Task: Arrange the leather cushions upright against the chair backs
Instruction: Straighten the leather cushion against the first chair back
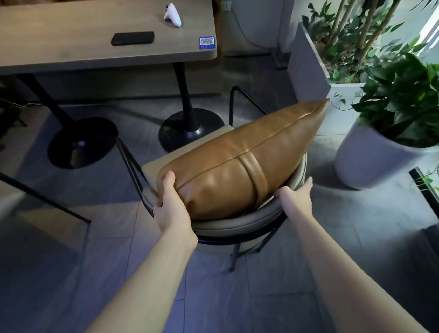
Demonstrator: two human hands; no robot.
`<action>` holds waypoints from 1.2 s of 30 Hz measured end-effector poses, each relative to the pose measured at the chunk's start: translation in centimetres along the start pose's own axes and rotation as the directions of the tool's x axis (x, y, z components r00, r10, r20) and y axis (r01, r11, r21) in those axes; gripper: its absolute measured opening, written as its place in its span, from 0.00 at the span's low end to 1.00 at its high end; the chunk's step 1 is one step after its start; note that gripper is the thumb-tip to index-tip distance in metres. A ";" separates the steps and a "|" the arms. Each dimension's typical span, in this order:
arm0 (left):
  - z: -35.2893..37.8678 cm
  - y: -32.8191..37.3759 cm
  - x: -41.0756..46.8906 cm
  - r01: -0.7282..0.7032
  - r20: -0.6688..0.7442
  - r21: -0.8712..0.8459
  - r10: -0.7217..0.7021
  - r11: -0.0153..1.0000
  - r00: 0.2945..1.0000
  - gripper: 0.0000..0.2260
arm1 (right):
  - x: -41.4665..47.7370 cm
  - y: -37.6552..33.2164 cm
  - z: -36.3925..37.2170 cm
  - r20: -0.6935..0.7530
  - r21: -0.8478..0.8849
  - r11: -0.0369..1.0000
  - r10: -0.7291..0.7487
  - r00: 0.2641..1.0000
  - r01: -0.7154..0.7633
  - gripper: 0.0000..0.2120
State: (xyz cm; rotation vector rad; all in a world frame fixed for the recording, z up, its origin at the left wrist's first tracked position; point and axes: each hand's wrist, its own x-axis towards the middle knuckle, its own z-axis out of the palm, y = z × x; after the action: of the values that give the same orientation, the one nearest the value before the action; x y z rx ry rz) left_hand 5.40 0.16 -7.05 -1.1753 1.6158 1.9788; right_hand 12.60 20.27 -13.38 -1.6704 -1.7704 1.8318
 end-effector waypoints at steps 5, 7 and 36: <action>0.1 0.2 -0.4 -0.018 -0.029 -0.071 0.016 0.997 0.999 0.43 | 1.4 2.0 0.4 0.000 0.074 0.997 0.038 0.999 -0.037 0.34; 0.1 0.2 -0.4 -0.024 -0.044 -0.070 0.020 0.997 0.999 0.42 | 1.6 2.2 0.6 -0.012 0.087 0.996 0.021 1.000 -0.020 0.33; -4.3 13.4 9.9 -0.037 -0.082 -0.071 0.031 0.997 0.996 0.44 | -2.4 3.8 14.6 0.007 -0.080 0.989 -0.123 0.992 0.123 0.58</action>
State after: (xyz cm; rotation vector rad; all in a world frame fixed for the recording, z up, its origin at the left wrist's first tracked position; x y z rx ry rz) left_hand -8.28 -10.31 -5.92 -1.2783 1.6262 2.0512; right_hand 5.33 7.98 -18.73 -1.5472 -1.9252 1.7338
